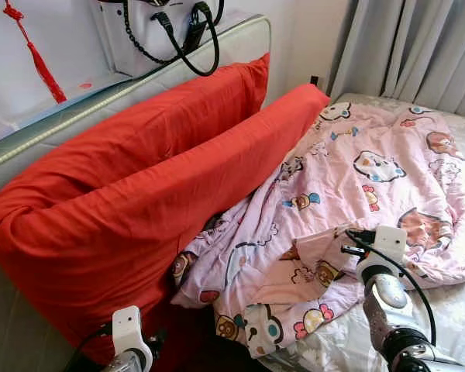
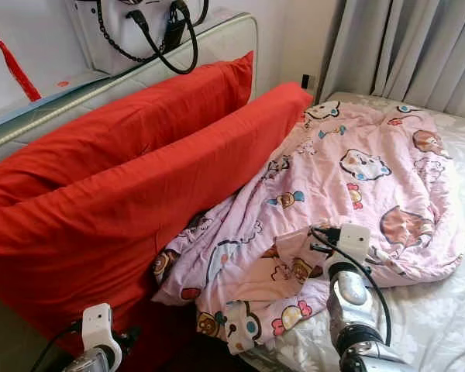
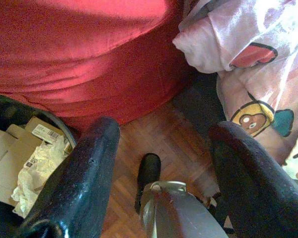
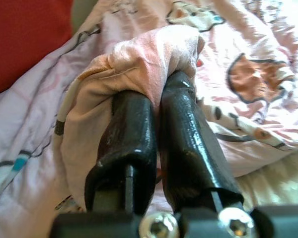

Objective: Clean up the room

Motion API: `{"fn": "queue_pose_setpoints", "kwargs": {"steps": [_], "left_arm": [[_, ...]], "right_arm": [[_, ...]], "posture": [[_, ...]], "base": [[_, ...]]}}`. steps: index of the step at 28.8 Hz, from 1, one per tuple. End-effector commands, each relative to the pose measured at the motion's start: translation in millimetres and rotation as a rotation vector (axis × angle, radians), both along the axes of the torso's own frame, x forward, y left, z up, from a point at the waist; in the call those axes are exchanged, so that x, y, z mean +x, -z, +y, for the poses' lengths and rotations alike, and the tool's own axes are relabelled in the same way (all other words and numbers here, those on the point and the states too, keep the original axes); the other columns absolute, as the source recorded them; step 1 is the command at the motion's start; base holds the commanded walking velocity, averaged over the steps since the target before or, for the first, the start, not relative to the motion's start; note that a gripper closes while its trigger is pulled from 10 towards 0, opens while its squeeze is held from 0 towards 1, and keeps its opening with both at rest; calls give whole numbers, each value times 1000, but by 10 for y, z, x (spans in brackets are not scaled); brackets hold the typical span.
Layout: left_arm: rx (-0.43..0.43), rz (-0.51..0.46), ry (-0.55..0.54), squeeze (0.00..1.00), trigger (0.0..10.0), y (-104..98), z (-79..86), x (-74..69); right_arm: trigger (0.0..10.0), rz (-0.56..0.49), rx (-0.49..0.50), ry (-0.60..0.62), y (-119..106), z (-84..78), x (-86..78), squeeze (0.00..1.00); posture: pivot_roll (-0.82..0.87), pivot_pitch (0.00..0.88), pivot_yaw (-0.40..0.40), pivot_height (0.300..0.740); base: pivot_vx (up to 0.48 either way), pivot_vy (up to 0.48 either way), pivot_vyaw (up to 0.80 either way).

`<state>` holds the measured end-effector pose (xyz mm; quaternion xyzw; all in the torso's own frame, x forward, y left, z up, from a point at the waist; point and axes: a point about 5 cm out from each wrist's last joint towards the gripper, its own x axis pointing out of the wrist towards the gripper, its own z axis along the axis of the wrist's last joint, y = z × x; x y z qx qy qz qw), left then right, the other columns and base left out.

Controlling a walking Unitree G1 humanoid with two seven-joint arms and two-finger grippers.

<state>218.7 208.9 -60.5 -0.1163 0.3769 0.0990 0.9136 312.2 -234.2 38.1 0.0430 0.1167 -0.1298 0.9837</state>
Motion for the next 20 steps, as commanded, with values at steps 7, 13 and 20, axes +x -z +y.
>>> {"fn": "queue_pose_setpoints", "kwargs": {"steps": [7,13,20], "left_arm": [[0,13,-6,0,10000,4,26,-8],[-3,9,-3,0,10000,-1,27,-1],[3,13,-2,0,10000,-3,39,-1]], "right_arm": [[10000,-40,-8,37,-82,-62,36,0],[10000,-33,-5,42,-63,-42,29,0],[10000,-27,-12,54,-50,-72,9,0]], "posture": [[90,0,30,740],[92,0,34,740],[86,0,36,740]], "base": [[0,0,0],[0,0,0],[0,0,0]]}}
